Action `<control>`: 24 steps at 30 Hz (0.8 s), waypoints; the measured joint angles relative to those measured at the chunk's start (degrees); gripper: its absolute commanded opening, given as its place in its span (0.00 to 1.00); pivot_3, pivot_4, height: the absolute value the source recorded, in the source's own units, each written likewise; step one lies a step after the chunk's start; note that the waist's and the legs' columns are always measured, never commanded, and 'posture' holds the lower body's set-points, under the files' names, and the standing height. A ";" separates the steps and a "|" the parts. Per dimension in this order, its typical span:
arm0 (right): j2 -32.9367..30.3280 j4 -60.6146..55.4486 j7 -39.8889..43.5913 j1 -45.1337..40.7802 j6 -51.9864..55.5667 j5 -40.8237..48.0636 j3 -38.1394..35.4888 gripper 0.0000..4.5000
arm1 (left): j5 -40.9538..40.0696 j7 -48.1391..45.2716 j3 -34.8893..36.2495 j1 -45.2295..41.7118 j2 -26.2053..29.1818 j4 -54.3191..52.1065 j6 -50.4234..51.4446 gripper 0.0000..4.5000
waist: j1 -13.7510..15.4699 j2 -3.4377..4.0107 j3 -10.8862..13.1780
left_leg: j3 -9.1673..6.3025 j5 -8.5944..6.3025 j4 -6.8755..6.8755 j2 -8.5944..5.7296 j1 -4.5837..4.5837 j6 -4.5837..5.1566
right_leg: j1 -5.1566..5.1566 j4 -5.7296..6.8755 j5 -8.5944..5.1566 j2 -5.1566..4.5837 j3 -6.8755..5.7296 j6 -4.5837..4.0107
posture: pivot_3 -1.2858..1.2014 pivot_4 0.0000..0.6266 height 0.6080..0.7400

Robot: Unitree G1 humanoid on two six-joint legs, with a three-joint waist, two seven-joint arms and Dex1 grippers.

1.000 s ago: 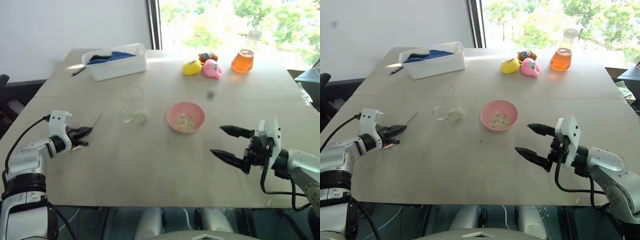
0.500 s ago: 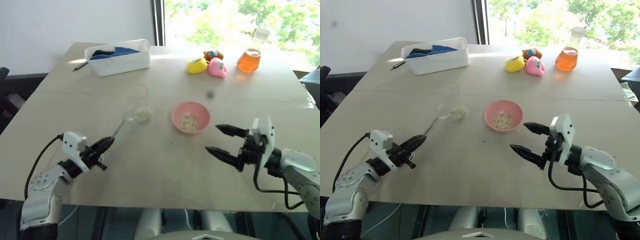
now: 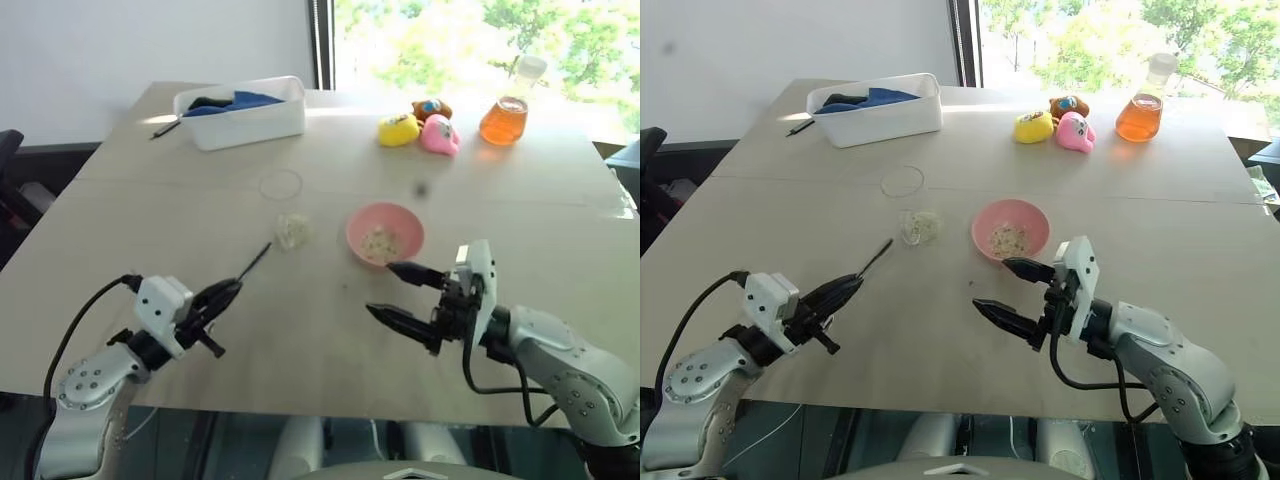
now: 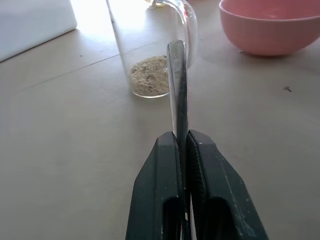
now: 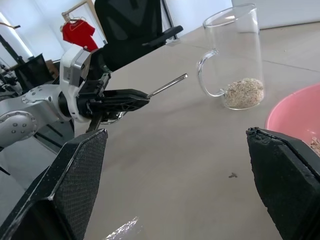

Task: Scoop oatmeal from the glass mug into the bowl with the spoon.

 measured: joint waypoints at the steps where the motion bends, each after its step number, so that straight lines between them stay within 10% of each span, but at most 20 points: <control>1: 0.01 0.14 0.00 0.01 0.00 -0.05 0.00 1.00 | 0.60 0.25 -0.04 0.04 -0.10 -0.02 -0.66 0.02 | -0.03 0.00 0.00 | -0.01 0.00 0.00 0.00 0.00 0.00 | 0.00 0.00 0.00 0.03 0.00 0.00 | 0.52 0.24 1.00; 24: 14.28 7.04 -15.81 -7.24 7.24 2.11 2.10 1.00 | 8.85 0.20 -21.77 -9.16 -3.99 -6.64 -8.76 0.02 | -0.12 0.07 0.04 | -0.01 0.01 0.07 0.01 0.01 0.02 | 0.00 0.12 0.01 0.56 0.04 0.03 | 0.52 0.24 1.00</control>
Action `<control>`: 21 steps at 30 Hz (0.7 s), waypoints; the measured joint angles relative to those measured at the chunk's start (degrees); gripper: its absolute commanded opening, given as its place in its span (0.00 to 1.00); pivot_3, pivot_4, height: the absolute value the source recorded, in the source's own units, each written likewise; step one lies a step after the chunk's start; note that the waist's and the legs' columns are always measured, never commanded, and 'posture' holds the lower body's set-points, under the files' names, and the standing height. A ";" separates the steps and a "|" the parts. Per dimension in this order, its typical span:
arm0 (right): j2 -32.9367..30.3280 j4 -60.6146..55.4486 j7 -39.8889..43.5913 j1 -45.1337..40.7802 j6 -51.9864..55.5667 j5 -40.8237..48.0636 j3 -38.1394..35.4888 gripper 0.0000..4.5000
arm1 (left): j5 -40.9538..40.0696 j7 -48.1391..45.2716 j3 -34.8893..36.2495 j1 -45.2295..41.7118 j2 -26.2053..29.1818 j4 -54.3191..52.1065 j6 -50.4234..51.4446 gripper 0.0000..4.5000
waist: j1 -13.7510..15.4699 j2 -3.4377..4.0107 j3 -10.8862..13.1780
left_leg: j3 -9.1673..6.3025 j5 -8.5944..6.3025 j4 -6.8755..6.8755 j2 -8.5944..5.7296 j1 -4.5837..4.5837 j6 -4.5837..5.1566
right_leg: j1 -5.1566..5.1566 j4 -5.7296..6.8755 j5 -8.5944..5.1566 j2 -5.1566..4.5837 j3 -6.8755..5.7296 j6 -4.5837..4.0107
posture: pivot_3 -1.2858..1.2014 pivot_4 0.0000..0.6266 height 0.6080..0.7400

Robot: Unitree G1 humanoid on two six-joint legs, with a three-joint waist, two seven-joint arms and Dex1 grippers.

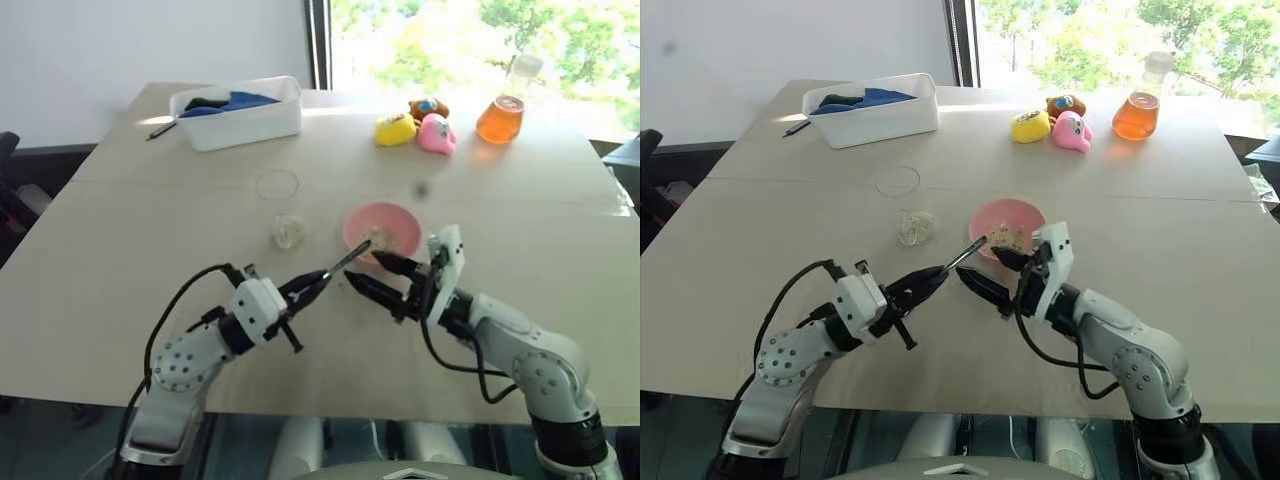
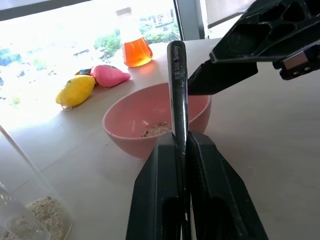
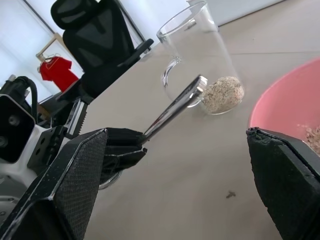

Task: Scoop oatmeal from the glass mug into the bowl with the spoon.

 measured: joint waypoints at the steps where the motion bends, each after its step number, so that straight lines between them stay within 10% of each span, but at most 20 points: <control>1: 0.73 0.45 -0.32 -0.11 -0.24 -0.10 -0.10 1.00 | 0.06 0.16 -0.29 -0.10 -0.27 0.03 0.09 0.02 | 0.00 0.00 0.00 | 0.00 0.00 0.00 0.00 0.00 0.00 | 0.00 0.00 0.00 0.00 0.00 0.00 | 0.52 0.24 1.00; 14: 5.80 1.54 -4.29 -2.29 1.30 4.85 -3.37 1.00 | 0.00 1.16 -2.41 -1.24 -2.23 0.87 0.35 0.02 | -0.07 0.03 0.02 | 0.00 0.00 0.01 0.03 0.01 0.00 | -0.01 0.06 0.00 -0.02 0.01 0.00 | 0.52 0.24 1.00; 21: 5.86 1.54 -5.91 -3.30 2.60 7.51 -4.00 0.48 | 0.01 1.92 -2.51 -1.55 -2.83 1.10 0.62 0.00 | -0.04 0.05 0.03 | 0.02 0.00 0.02 0.02 0.00 0.00 | -0.01 0.05 0.00 -0.01 0.03 0.00 | 0.52 0.24 1.00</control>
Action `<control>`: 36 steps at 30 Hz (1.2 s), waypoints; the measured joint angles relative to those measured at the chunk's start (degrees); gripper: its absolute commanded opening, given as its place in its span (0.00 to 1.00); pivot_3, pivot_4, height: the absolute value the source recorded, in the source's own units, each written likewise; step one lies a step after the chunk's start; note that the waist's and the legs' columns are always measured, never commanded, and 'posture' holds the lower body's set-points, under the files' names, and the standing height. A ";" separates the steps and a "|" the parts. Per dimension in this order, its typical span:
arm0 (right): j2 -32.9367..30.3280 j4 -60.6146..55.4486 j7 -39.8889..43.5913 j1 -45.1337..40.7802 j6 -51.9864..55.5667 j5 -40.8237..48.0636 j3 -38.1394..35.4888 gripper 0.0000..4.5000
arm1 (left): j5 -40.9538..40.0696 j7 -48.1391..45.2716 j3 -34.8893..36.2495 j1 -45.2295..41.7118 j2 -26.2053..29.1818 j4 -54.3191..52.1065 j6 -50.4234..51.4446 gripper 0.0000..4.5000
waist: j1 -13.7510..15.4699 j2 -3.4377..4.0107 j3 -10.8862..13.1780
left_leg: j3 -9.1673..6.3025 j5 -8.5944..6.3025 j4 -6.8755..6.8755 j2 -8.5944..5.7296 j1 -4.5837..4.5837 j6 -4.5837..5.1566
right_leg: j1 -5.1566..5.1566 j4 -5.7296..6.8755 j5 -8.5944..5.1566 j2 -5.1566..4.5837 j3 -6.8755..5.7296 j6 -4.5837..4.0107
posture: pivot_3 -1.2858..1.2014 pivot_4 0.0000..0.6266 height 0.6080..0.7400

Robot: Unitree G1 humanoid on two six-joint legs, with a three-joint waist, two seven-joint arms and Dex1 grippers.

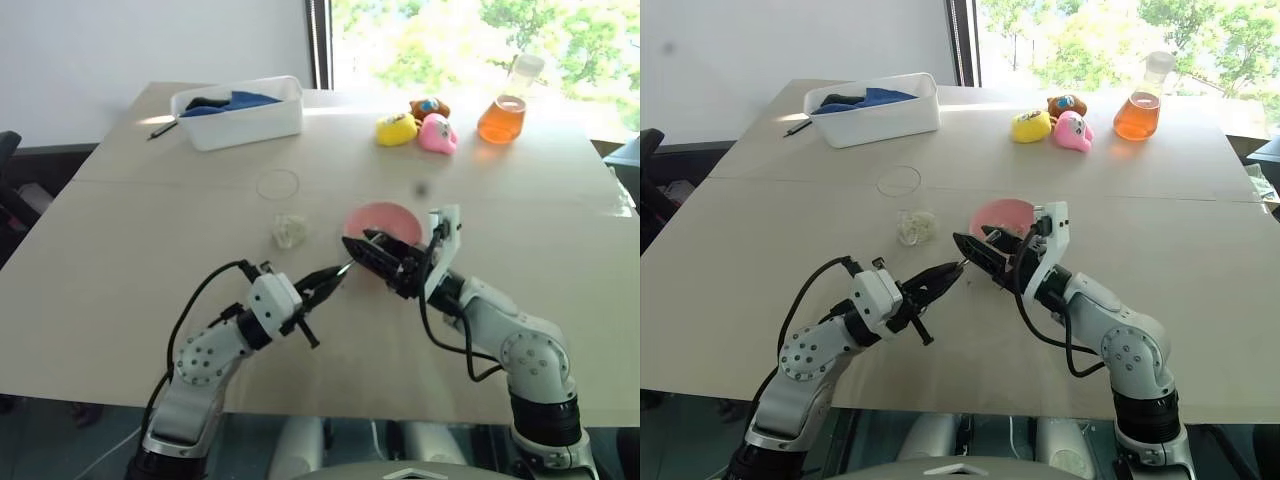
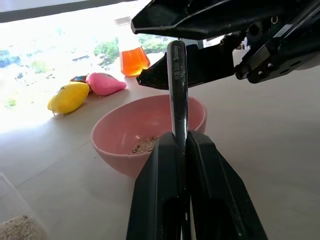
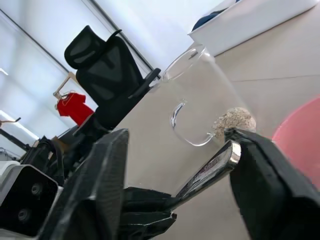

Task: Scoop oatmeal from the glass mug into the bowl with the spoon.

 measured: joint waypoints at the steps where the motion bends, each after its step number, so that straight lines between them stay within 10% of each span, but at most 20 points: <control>1: -0.01 0.02 -0.13 0.00 0.01 0.00 -0.10 0.41 | -0.01 0.01 0.00 -0.01 -0.02 0.00 -0.01 0.00 | 0.01 0.00 0.00 | 0.00 0.00 0.00 0.00 0.00 0.00 | 0.00 0.00 0.00 0.00 0.00 0.00 | 0.52 0.24 1.00; 5: -0.13 0.49 -0.22 -0.12 0.10 0.54 -0.66 0.01 | 0.00 0.16 -0.12 -0.18 -0.11 0.03 0.25 0.00 | 0.01 0.01 0.01 | -0.01 0.00 0.00 0.00 0.00 0.00 | 0.00 0.00 0.00 0.02 0.00 0.00 | 0.52 0.24 1.00; 12: -0.09 0.02 -0.29 -0.70 0.20 1.08 -0.16 0.01 | -0.02 0.40 -0.13 -0.63 -0.20 0.42 0.65 0.00 | -0.02 0.09 0.05 | 0.00 0.00 0.00 0.01 0.00 0.00 | -0.01 0.01 0.00 0.04 0.00 0.00 | 0.52 0.24 1.00; 21: 0.00 0.36 -1.20 -0.66 0.13 1.16 -0.82 0.00 | -0.17 5.93 3.42 1.44 -2.77 -0.98 0.48 0.84 | -0.10 0.09 0.05 | 0.00 0.00 0.00 0.03 -0.01 0.00 | -0.01 0.00 0.00 -0.11 0.04 0.00 | 0.52 0.24 1.00; 36: 0.12 2.00 -1.39 -0.62 0.09 1.50 -1.18 0.00 | 20.31 24.89 6.71 -1.03 -7.80 3.03 2.30 0.84 | 0.05 0.08 0.06 | -0.02 0.00 0.00 0.01 -0.02 0.00 | -0.02 0.01 0.00 -0.01 0.00 0.00 | 0.52 0.24 1.00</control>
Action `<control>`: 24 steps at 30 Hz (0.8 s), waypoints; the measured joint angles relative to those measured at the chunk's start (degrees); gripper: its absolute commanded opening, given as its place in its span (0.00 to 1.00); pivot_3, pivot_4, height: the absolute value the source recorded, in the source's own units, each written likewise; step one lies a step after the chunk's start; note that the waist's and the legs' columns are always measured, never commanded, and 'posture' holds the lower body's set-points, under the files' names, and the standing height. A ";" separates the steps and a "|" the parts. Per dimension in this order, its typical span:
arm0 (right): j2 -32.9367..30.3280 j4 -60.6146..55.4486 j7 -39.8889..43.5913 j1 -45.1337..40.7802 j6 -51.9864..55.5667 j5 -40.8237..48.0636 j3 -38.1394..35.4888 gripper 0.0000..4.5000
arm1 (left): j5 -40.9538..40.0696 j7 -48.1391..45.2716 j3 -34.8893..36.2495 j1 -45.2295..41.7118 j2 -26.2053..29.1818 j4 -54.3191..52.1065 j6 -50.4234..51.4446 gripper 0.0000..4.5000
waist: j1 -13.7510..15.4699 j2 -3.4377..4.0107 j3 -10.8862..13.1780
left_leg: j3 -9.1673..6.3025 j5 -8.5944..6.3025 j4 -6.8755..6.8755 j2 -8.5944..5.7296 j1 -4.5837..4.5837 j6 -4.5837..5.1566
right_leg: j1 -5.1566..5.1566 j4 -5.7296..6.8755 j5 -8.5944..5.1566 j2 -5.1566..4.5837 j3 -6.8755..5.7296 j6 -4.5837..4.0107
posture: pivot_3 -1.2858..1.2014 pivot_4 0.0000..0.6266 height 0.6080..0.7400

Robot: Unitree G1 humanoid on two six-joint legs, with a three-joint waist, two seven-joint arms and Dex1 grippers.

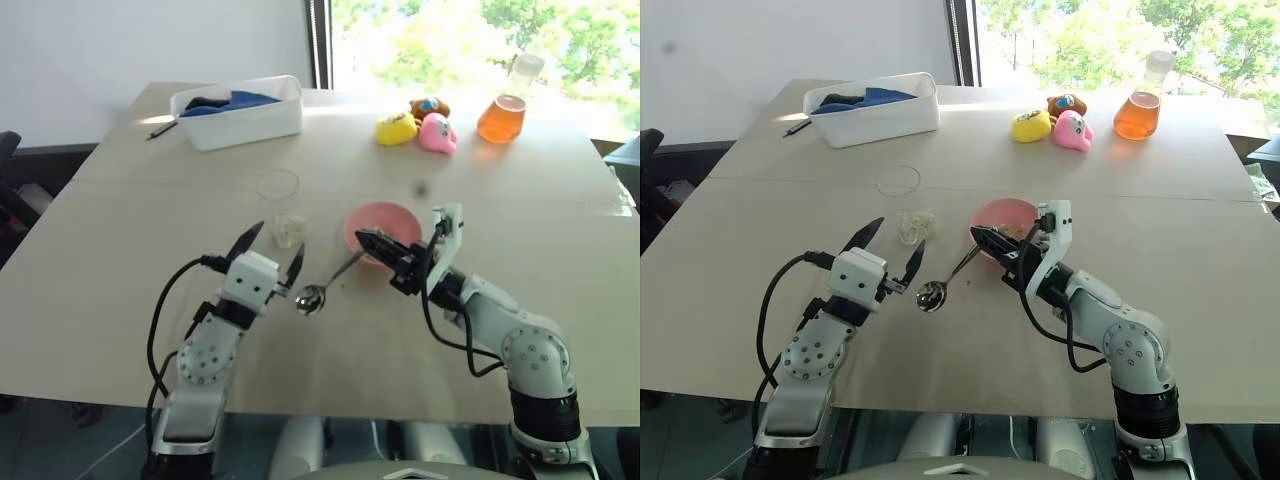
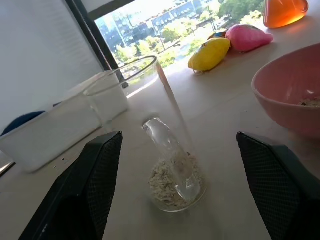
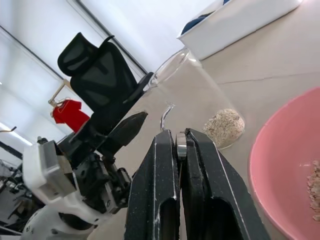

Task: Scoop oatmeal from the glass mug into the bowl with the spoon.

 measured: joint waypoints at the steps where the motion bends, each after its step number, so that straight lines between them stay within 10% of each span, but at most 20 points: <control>1: -0.01 0.03 0.00 0.00 0.00 0.00 0.00 0.00 | 0.70 0.88 0.06 -0.64 -0.27 0.52 0.63 0.84 | 0.00 0.00 0.00 | 0.00 0.00 0.00 0.01 0.00 0.00 | 0.00 0.00 0.00 -0.01 0.00 0.00 | 0.52 0.24 1.00; 24: -0.11 0.37 0.06 -0.07 -0.14 -0.02 -0.29 0.00 | 4.56 10.41 5.78 -7.39 2.08 11.40 0.07 0.84 | 0.05 0.00 0.00 | -0.01 0.00 0.00 0.00 -0.02 0.00 | 0.00 0.00 0.00 -0.18 -0.03 0.00 | 0.52 0.24 1.00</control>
